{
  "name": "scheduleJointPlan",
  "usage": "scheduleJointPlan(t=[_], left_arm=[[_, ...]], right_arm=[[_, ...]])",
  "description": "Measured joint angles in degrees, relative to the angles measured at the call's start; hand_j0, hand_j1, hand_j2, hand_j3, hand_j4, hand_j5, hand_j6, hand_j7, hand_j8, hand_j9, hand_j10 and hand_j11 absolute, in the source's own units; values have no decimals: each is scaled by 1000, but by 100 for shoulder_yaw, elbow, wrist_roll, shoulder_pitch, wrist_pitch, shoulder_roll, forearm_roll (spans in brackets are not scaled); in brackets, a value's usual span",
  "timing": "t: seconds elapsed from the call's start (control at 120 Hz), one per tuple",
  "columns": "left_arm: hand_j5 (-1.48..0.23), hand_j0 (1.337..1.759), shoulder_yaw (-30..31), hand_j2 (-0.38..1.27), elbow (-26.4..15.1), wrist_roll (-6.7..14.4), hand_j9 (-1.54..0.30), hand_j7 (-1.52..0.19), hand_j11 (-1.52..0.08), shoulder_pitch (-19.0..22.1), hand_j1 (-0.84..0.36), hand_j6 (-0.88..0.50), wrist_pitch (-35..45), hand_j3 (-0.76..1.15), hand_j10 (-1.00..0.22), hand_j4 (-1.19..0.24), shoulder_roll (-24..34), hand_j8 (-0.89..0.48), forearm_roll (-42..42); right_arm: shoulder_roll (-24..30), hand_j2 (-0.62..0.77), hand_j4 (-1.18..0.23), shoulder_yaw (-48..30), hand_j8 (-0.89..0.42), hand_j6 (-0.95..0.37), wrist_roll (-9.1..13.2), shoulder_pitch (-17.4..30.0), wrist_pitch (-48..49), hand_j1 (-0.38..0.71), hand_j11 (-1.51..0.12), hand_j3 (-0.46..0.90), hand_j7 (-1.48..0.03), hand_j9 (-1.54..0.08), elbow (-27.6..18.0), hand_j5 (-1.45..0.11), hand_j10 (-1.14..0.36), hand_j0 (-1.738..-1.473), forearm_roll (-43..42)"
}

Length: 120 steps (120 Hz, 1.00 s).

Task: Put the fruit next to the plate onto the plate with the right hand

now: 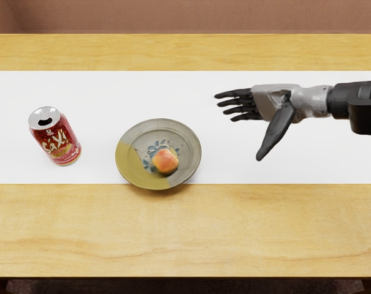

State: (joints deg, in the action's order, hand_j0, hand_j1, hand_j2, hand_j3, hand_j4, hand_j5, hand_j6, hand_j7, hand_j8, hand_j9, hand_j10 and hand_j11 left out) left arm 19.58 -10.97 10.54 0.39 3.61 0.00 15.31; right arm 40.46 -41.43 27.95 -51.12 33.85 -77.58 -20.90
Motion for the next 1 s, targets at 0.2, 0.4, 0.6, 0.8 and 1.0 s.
scheduleJointPlan(t=[0.2, 0.4, 0.6, 0.8, 1.0], left_arm=[[-316, 1658, 1, 49, 21, 0, -316, -316, -316, 40, 57, -243, 1, 0, -243, -243, 0, -243, 0], [-316, 1658, 1, 49, 31, 0, -316, -316, -316, 40, 57, -243, 6, 0, -243, -243, 0, -243, 0], [-316, 1658, 1, 49, 33, 0, -316, -316, -316, 40, 58, -243, 8, 0, -243, -243, 0, -243, -1], [-316, 1658, 1, 49, 33, 0, -316, -316, -316, 40, 58, -243, 8, 0, -243, -243, 0, -243, -1], [-316, 1658, 1, 49, 33, 0, -316, -316, -316, 40, 58, -243, 8, 0, -243, -243, 0, -243, -1]], right_arm=[[260, -6, -43, -12, -42, -43, -3, 131, 99, -300, -55, 0, -55, -55, 352, -55, -42, -1658, 327], [299, -7, -41, -13, -41, -41, -1, 174, 114, -301, -53, 0, -53, -53, 462, -53, -41, -1658, 396], [304, -7, -41, -14, -41, -41, -1, 182, 116, -302, -52, 0, -52, -52, 478, -52, -41, -1658, 406], [305, -7, -41, -14, -41, -41, 0, 183, 117, -302, -52, 0, -52, -52, 481, -52, -40, -1658, 407], [305, -7, -41, -14, -41, -41, 0, 183, 117, -302, -52, 0, -52, -52, 481, -52, -40, -1658, 407]])
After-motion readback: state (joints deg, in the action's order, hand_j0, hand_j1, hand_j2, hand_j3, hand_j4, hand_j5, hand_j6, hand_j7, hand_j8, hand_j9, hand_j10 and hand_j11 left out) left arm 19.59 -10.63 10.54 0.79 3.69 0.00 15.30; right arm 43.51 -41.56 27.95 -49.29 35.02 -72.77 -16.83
